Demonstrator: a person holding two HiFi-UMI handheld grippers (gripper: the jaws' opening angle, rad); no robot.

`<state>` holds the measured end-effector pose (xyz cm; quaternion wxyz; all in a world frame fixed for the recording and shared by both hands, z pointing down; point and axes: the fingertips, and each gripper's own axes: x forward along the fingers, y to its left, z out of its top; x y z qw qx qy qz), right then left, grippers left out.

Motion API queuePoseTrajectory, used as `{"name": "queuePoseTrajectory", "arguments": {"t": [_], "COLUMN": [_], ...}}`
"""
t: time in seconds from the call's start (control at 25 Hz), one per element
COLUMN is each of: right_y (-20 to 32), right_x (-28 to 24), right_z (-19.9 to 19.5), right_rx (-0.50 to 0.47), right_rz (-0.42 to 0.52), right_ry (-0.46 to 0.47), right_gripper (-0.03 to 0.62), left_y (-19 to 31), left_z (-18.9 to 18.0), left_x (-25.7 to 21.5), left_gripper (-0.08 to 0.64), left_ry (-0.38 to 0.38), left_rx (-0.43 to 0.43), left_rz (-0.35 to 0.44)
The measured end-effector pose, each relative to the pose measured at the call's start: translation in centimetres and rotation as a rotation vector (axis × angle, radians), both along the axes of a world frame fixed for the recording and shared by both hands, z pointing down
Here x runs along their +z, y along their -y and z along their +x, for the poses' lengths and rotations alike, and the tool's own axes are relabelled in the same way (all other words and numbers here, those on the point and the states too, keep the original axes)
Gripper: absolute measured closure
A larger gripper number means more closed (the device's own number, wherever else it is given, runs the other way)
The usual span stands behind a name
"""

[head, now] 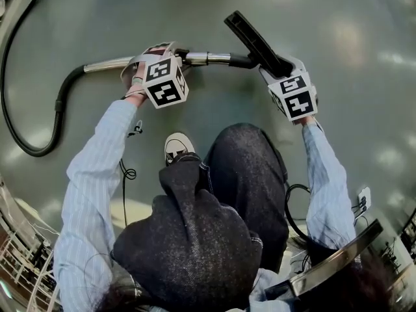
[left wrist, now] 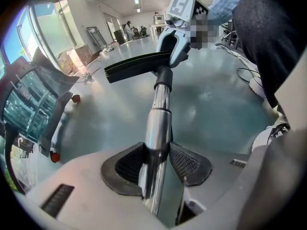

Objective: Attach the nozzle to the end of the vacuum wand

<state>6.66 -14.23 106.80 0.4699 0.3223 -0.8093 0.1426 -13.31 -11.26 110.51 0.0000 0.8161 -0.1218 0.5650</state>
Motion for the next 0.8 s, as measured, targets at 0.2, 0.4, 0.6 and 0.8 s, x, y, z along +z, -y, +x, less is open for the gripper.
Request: {"name": "queuePoseTrajectory", "arguments": {"t": [0.2,0.4,0.6,0.8], "right_y": [0.1,1.0,0.9,0.5], "right_x": [-1.1,-2.0,-0.9,0.2], "right_z": [-1.1,-2.1,-2.3,-2.1], "right_rx": [-0.064,-0.058,-0.034,-0.004], "right_rz": [0.095,0.074,0.031,-0.02], "right_ry": [-0.003,0.032,0.001,0.008], "right_gripper": [0.367,0.367,0.367,0.367], "left_y": [0.0,0.6,0.5,0.5], "left_z": [0.8,0.7,1.2,1.6], "left_x": [-0.6,-1.0,-0.4,-0.2], "left_gripper": [0.388,0.388,0.389,0.388], "left_ry": [0.02,0.031,0.08,0.04], "left_rx": [0.019,0.022,0.061,0.014], "left_rz": [0.015,-0.002,-0.004,-0.032]}}
